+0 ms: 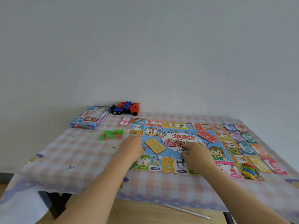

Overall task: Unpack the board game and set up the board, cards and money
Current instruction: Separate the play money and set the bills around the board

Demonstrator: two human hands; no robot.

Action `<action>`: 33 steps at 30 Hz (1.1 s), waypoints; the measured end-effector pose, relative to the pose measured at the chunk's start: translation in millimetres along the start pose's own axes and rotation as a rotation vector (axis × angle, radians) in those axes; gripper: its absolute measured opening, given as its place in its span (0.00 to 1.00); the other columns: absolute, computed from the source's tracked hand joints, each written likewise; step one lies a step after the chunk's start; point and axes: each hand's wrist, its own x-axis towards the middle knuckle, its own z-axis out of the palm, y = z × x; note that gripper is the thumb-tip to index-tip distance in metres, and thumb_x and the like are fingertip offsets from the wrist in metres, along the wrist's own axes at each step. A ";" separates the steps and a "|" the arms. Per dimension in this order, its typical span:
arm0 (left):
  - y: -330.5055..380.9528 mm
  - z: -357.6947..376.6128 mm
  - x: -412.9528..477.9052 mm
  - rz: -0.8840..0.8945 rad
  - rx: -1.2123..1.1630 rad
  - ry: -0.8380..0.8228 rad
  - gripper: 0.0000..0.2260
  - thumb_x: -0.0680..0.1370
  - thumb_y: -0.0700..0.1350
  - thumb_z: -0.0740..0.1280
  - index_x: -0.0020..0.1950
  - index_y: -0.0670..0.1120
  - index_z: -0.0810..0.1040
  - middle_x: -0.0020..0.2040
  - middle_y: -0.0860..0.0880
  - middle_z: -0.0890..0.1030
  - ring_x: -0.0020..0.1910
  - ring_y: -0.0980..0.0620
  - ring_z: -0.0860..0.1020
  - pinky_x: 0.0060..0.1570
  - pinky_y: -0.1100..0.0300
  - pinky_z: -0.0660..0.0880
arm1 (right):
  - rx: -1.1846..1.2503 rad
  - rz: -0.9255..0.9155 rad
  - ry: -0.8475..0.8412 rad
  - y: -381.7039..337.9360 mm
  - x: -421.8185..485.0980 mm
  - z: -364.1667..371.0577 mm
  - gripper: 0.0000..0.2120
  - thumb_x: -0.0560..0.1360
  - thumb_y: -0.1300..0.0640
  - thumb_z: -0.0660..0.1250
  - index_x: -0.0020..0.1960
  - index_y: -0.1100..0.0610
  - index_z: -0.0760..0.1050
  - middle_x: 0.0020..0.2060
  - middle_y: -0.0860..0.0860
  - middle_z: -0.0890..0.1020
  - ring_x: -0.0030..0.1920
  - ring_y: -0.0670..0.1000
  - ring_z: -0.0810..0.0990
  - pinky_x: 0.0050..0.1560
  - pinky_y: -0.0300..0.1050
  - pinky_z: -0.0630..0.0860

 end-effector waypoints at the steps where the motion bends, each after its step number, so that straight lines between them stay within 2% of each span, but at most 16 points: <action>1: 0.3 0.0 -0.1 -0.003 -0.003 0.000 0.09 0.79 0.39 0.59 0.56 0.45 0.76 0.56 0.48 0.77 0.49 0.51 0.76 0.45 0.60 0.74 | -0.001 0.004 -0.002 -0.2 -0.3 -0.2 0.17 0.79 0.51 0.58 0.67 0.51 0.72 0.61 0.49 0.79 0.56 0.50 0.77 0.52 0.42 0.75; 5: 1.3 -1.6 -0.7 -0.009 -0.007 -0.008 0.09 0.78 0.39 0.59 0.55 0.45 0.76 0.55 0.48 0.77 0.48 0.51 0.76 0.43 0.60 0.74 | 0.022 0.020 -0.007 0.1 -0.1 -0.4 0.17 0.79 0.51 0.59 0.67 0.50 0.73 0.59 0.49 0.80 0.53 0.49 0.78 0.49 0.41 0.76; 8: 1.1 -6.8 3.6 -0.004 -0.051 0.046 0.09 0.78 0.39 0.60 0.54 0.45 0.76 0.55 0.48 0.78 0.49 0.50 0.76 0.43 0.59 0.73 | 0.080 0.033 0.041 0.0 4.1 -2.4 0.17 0.79 0.55 0.58 0.67 0.48 0.73 0.57 0.49 0.81 0.39 0.46 0.77 0.38 0.38 0.75; 9: 0.3 -10.4 6.3 -0.008 -0.059 0.074 0.10 0.78 0.39 0.59 0.56 0.44 0.76 0.57 0.48 0.77 0.51 0.49 0.76 0.44 0.58 0.73 | 0.098 0.034 0.063 -2.0 6.8 -4.4 0.18 0.79 0.56 0.57 0.67 0.48 0.73 0.58 0.50 0.80 0.39 0.47 0.77 0.38 0.39 0.76; 12: -5.9 -23.4 17.2 -0.031 -0.078 0.132 0.14 0.78 0.38 0.59 0.62 0.44 0.75 0.61 0.48 0.76 0.55 0.49 0.76 0.49 0.56 0.73 | 0.129 0.027 0.104 -11.7 15.5 -12.2 0.18 0.79 0.57 0.58 0.67 0.49 0.73 0.63 0.50 0.78 0.50 0.51 0.81 0.49 0.45 0.79; 13: -9.3 -28.3 21.3 -0.032 -0.086 0.139 0.14 0.78 0.38 0.59 0.63 0.45 0.74 0.61 0.48 0.76 0.55 0.50 0.77 0.49 0.56 0.74 | 0.125 0.024 0.109 -15.3 18.8 -14.3 0.18 0.79 0.58 0.58 0.67 0.49 0.73 0.64 0.50 0.77 0.52 0.51 0.81 0.50 0.45 0.79; 17: -28.8 -44.8 40.8 -0.036 -0.090 0.083 0.16 0.79 0.41 0.60 0.67 0.47 0.72 0.60 0.48 0.77 0.50 0.51 0.78 0.46 0.58 0.76 | 0.120 -0.010 0.108 -32.8 38.4 -17.6 0.19 0.78 0.59 0.57 0.67 0.48 0.73 0.64 0.50 0.77 0.50 0.51 0.81 0.48 0.43 0.78; 20: -40.2 -52.1 54.6 -0.059 -0.108 0.025 0.17 0.78 0.41 0.62 0.68 0.49 0.71 0.61 0.48 0.77 0.46 0.51 0.78 0.45 0.57 0.76 | 0.161 -0.041 0.104 -45.5 49.8 -16.7 0.18 0.79 0.59 0.58 0.67 0.49 0.73 0.66 0.49 0.75 0.52 0.52 0.81 0.52 0.45 0.78; 22: -47.2 -56.2 69.0 -0.037 -0.084 0.010 0.20 0.78 0.40 0.62 0.70 0.49 0.70 0.66 0.47 0.73 0.52 0.49 0.78 0.52 0.55 0.76 | 0.185 -0.052 0.113 -50.4 57.5 -15.6 0.17 0.79 0.59 0.59 0.66 0.49 0.74 0.67 0.48 0.75 0.55 0.52 0.80 0.56 0.46 0.77; 24: -53.2 -60.3 85.9 -0.019 -0.048 -0.013 0.19 0.78 0.39 0.62 0.69 0.45 0.70 0.68 0.46 0.71 0.60 0.47 0.75 0.58 0.53 0.73 | 0.179 -0.062 0.128 -52.4 65.0 -14.5 0.17 0.79 0.59 0.59 0.66 0.49 0.74 0.66 0.47 0.75 0.59 0.51 0.78 0.57 0.45 0.75; 28: -61.3 -56.9 119.5 -0.009 -0.046 -0.072 0.12 0.77 0.39 0.61 0.59 0.38 0.74 0.59 0.39 0.76 0.54 0.41 0.77 0.51 0.48 0.73 | 0.175 -0.079 0.114 -55.4 83.2 -10.9 0.17 0.79 0.59 0.60 0.66 0.49 0.74 0.66 0.47 0.75 0.62 0.50 0.75 0.60 0.45 0.73; 31: -64.7 -44.7 136.9 -0.031 -0.012 -0.100 0.12 0.77 0.40 0.61 0.59 0.42 0.75 0.57 0.42 0.77 0.52 0.43 0.77 0.47 0.51 0.73 | 0.192 -0.098 0.106 -59.0 94.1 -6.7 0.17 0.78 0.58 0.60 0.66 0.49 0.74 0.66 0.46 0.75 0.62 0.50 0.76 0.61 0.44 0.73; 33: -66.6 -35.0 146.0 -0.051 0.024 -0.094 0.13 0.78 0.45 0.63 0.62 0.46 0.75 0.58 0.45 0.77 0.52 0.47 0.77 0.47 0.55 0.73 | 0.199 -0.106 0.108 -60.2 100.3 -4.6 0.17 0.78 0.58 0.60 0.66 0.48 0.74 0.66 0.46 0.75 0.65 0.49 0.73 0.63 0.44 0.71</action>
